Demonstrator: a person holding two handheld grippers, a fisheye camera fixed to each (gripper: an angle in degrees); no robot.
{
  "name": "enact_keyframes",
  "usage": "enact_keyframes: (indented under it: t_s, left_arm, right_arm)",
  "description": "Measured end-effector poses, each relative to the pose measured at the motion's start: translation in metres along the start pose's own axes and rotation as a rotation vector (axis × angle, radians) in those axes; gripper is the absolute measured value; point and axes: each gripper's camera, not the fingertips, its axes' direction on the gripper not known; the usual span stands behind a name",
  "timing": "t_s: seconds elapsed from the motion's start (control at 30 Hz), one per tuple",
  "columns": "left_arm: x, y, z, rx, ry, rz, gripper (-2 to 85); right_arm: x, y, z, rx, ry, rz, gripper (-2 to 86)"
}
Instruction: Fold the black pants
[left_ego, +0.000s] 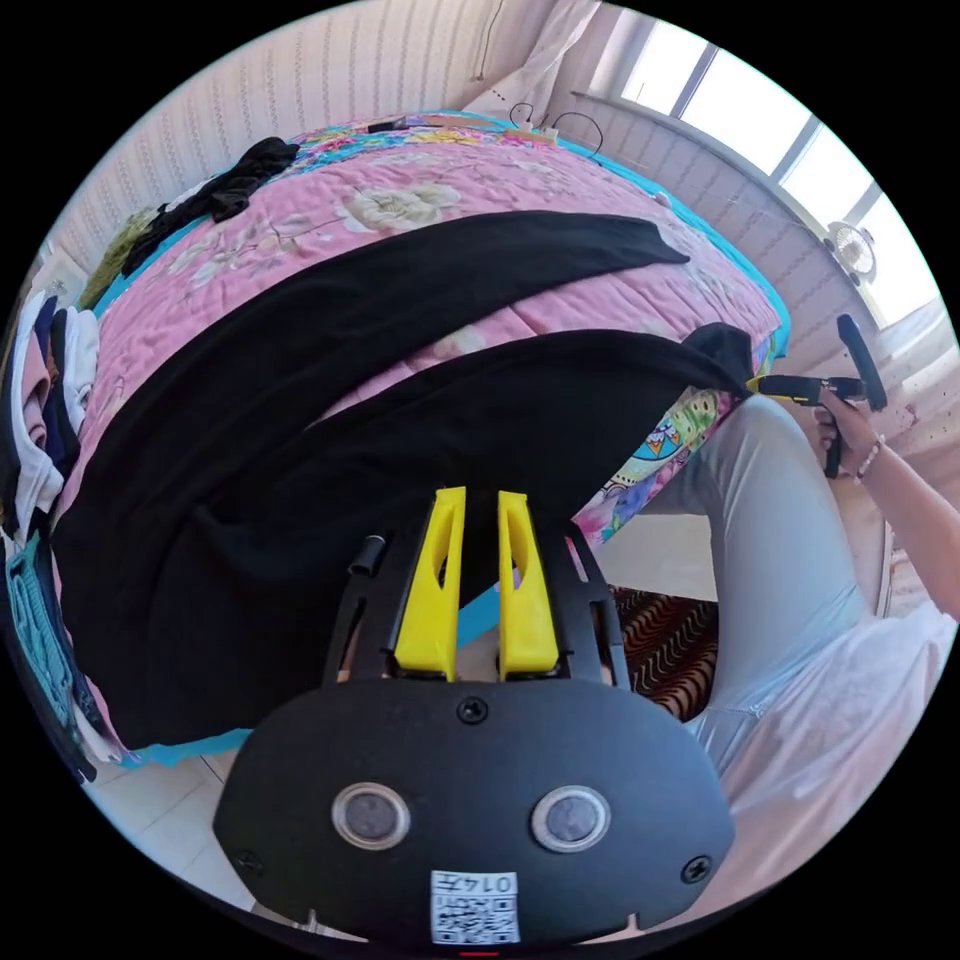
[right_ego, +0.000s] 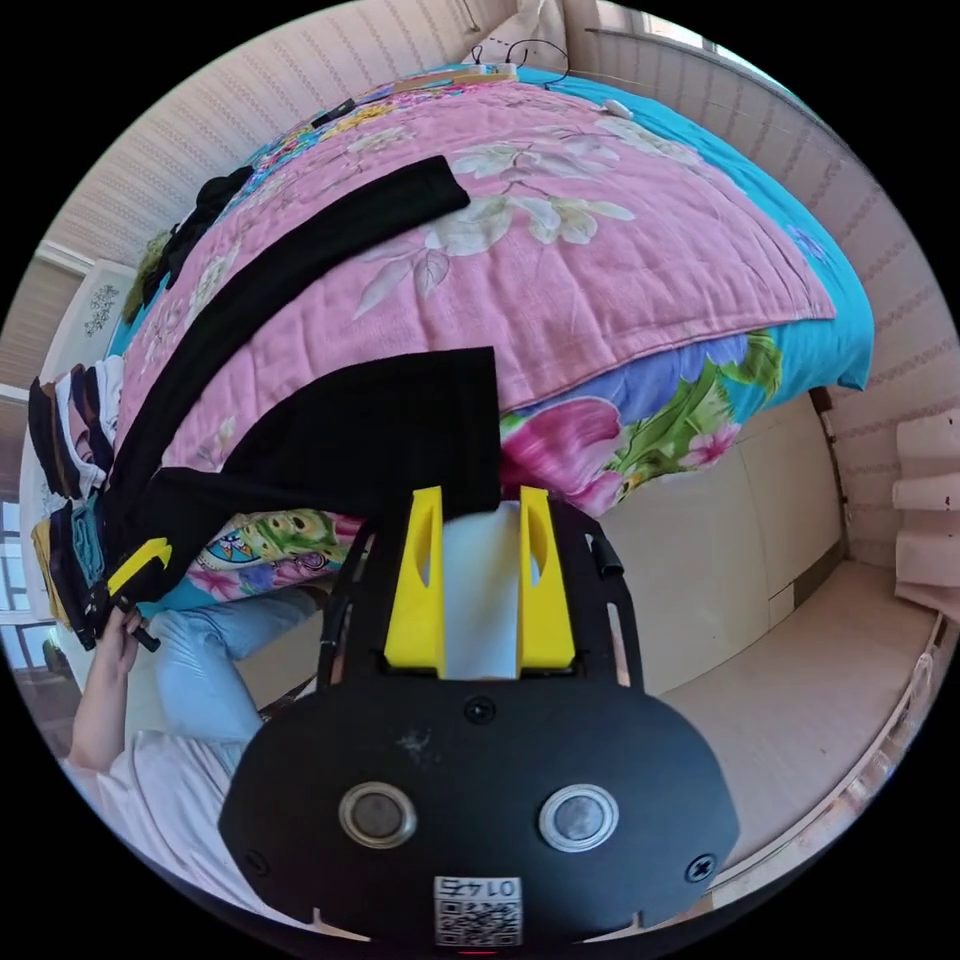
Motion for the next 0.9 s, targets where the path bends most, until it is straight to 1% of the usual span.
enact_keyframes:
  t_s: [0.03,0.1,0.17,0.3,0.4,0.47,0.57,0.63,0.7,0.77,0.9]
  left_arm:
    - [0.005,-0.006,0.008,-0.015,-0.013,0.0,5.7]
    - [0.009,-0.012,0.013,-0.017,-0.001,0.007,5.0]
    - [0.01,-0.017,0.016,-0.023,0.031,-0.03,1.3]
    - [0.025,-0.026,0.011,-0.023,0.044,-0.026,-0.7]
    - [0.039,-0.029,-0.005,0.035,0.041,0.001,-0.9]
    - [0.047,-0.033,-0.021,0.1,0.048,0.033,-1.0]
    - [0.053,-0.041,-0.032,0.151,0.045,0.071,-1.0]
    - [0.056,-0.049,-0.027,0.15,0.023,0.087,-0.9]
    - [0.057,-0.058,-0.014,0.106,0.033,0.081,-0.9]
    - [0.058,-0.066,0.002,0.03,0.103,0.038,-0.8]
    - [0.069,-0.067,0.007,0.025,0.131,0.071,-0.7]
  right_arm:
    - [0.007,-0.004,0.001,-0.03,-0.024,-0.004,8.9]
    - [0.022,-0.009,-0.007,-0.031,-0.043,0.012,5.1]
    - [0.045,-0.011,-0.019,-0.05,-0.158,0.031,1.9]
    - [0.078,-0.003,-0.054,-0.011,-0.257,0.008,0.5]
    - [0.115,0.001,-0.096,0.029,-0.38,0.004,0.3]
    - [0.151,-0.001,-0.129,0.044,-0.559,0.042,0.4]
    - [0.183,-0.017,-0.159,0.074,-0.73,0.071,0.4]
    - [0.191,-0.033,-0.165,0.093,-0.681,0.068,0.4]
    - [0.197,-0.047,-0.163,0.087,-0.627,0.096,0.6]
    - [0.206,-0.057,-0.161,0.086,-0.602,0.146,1.1]
    - [0.208,-0.055,-0.161,0.079,-0.57,0.127,3.2]
